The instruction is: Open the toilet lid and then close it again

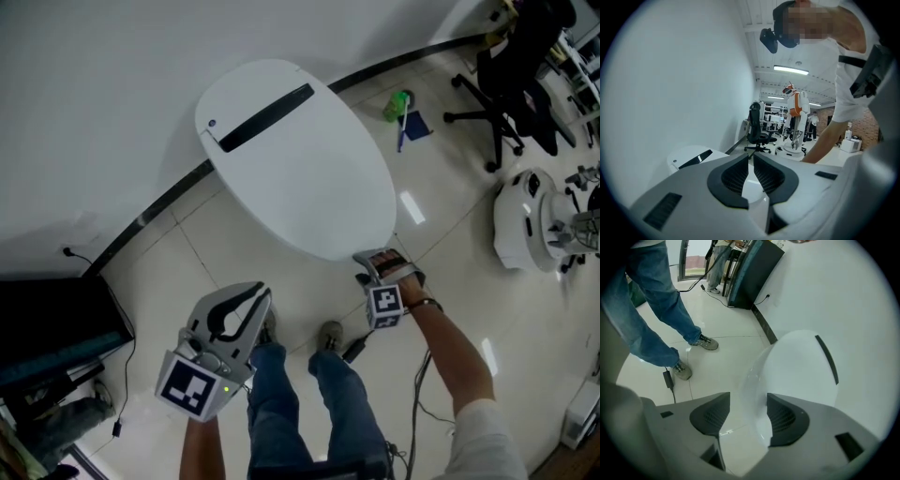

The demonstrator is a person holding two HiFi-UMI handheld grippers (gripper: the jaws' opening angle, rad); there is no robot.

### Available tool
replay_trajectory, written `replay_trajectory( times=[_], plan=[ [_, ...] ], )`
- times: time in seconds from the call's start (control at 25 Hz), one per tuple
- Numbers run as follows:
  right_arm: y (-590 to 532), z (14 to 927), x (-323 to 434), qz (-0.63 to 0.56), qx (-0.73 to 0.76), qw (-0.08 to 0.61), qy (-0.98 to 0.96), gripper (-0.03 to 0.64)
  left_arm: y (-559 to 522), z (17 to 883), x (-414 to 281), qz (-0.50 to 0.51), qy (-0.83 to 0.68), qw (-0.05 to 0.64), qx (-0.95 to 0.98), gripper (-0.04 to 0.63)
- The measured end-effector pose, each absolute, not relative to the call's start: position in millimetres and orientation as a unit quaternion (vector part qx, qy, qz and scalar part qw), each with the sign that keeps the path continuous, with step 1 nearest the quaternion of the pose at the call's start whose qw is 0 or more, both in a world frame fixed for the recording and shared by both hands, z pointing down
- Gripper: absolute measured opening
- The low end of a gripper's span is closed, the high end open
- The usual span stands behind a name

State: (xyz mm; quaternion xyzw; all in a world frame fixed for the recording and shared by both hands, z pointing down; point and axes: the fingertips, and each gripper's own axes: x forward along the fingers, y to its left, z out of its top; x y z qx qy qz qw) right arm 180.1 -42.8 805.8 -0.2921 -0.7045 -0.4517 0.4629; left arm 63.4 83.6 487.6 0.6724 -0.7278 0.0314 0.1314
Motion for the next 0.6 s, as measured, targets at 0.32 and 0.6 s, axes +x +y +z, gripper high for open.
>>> replay_trajectory(
  times=[0.32,0.6],
  plan=[
    [-39.2,817.7,172.2,-0.393,-0.275,0.485,-0.731,0.249,95.9,496.6,54.3,0.028,-0.733,0.142,0.664,0.028],
    [-23.4,670.0,149.0,-0.242,-0.152,0.427,-0.858,0.249,102.7,444.8,48.0,0.041,-0.722,0.142,0.675,0.028]
  ],
)
